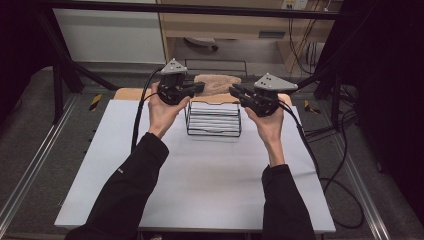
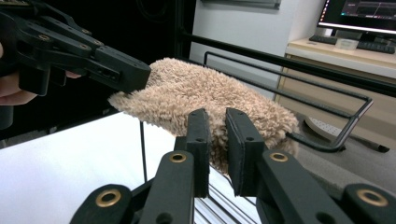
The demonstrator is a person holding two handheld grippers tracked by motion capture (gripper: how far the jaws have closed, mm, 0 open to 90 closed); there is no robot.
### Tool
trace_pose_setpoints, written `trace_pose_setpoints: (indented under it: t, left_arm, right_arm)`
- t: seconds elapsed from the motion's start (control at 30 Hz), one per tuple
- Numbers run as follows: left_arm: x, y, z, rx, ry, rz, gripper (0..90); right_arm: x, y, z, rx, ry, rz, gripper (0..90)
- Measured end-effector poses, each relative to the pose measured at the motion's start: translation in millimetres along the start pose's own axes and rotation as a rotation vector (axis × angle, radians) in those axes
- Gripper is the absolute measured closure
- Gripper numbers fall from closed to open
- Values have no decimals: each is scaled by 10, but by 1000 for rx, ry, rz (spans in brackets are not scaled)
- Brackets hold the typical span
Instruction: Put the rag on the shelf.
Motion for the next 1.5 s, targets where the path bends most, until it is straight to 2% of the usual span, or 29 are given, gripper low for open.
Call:
trace_pose_setpoints:
  t: [0.2, 0.37, 0.47, 0.57, 0.67, 0.8, 0.87, 1.07, 1.27, 1.5]
  left_arm:
    - [-73, -40, -8, -1, 0, -15, 897]
    - [-145, -98, -28, 8, -5, -37, 898]
    - [-165, -127, -38, 12, -11, -41, 897]
    - [-167, -144, -40, 19, -16, -39, 897]
    - [-178, -162, -38, 29, -24, -42, 898]
    - [-186, -186, -48, 37, -30, -43, 897]
    - [-190, -202, -57, 39, -29, -44, 897]
    - [-191, -239, -72, 49, -22, -38, 897]
    - [-191, -217, -66, 48, -29, -37, 894]
    - [-156, -113, -42, 38, -27, -23, 840]
  right_arm:
    - [3, 40, -27, 25, -20, -4, 714]
    - [39, 94, -32, 33, -29, 11, 687]
    - [34, 81, -30, 41, -44, -9, 762]
    - [-14, 29, -33, 46, -81, -40, 854]
    - [-80, -37, -20, 37, -106, -71, 900]
    - [-162, -83, 44, -9, -130, -97, 900]
    - [-188, -98, 79, -37, -124, -113, 900]
    - [-192, -152, 141, -72, -124, -107, 900]
    - [-192, -158, 132, -68, -124, -106, 886]
    - [-142, -59, 69, -46, -124, -84, 827]
Point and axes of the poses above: each handheld gripper's, and its own axes: y roughly backward along the jaws, x roughly out of its top, z roughly to its right, the point moved 7 cm from there along -y, roughly forward along the jaws, and after that the axes turned 10 degrees about x, right-handed, at the moved point
